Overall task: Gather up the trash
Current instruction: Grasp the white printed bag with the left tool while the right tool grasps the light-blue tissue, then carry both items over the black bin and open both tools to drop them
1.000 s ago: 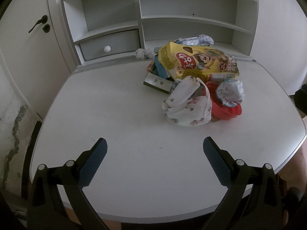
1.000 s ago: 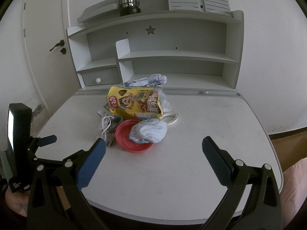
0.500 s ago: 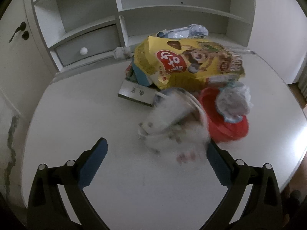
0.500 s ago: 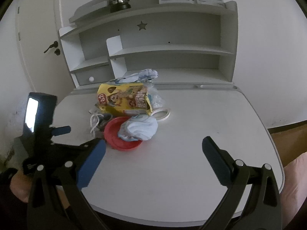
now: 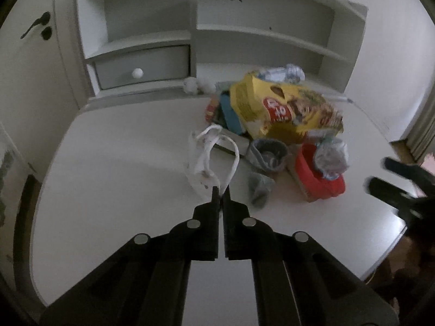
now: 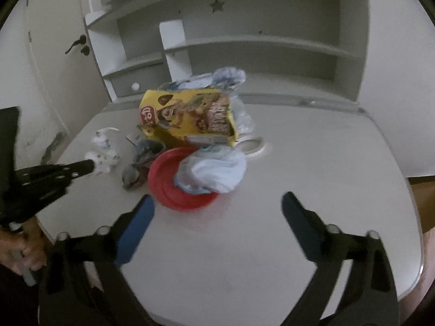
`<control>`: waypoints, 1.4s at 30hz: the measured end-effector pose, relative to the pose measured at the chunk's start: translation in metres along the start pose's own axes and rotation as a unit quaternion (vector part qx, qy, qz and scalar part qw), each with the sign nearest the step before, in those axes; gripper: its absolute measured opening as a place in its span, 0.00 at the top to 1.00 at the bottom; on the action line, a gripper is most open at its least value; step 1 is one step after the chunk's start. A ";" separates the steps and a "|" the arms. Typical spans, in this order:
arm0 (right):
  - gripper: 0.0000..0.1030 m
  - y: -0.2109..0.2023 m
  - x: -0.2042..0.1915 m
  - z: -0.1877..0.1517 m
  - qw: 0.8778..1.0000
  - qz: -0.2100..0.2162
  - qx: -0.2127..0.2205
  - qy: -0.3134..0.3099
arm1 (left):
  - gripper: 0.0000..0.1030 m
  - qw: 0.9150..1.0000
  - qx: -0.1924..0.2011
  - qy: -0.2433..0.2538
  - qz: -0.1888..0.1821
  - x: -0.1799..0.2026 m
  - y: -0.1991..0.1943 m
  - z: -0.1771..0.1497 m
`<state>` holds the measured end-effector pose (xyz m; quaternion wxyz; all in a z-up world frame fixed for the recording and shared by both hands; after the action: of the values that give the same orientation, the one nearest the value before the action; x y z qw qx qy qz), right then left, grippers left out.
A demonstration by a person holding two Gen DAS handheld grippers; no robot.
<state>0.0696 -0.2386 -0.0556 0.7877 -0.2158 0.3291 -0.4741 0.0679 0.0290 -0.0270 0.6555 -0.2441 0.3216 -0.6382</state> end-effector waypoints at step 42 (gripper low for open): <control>0.90 -0.289 0.333 -0.349 0.831 -0.246 0.124 0.484 | 0.99 0.816 -0.012 0.393 -0.424 0.539 -0.093 -0.148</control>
<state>-0.2459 -0.6763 -0.2123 0.4054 0.0666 0.5424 -0.7328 -0.1150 -0.4997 -0.1180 0.1346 -0.0927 0.4239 -0.8908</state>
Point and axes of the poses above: each gripper's, at about its wrist camera, not at the fingertips, and y roughly the way its jaws point, x to its right, z to its top, the point moved 4 cm from there along y, roughly the way its jaws point, and after that the axes turned 14 degrees about z, right-handed, at the moved point
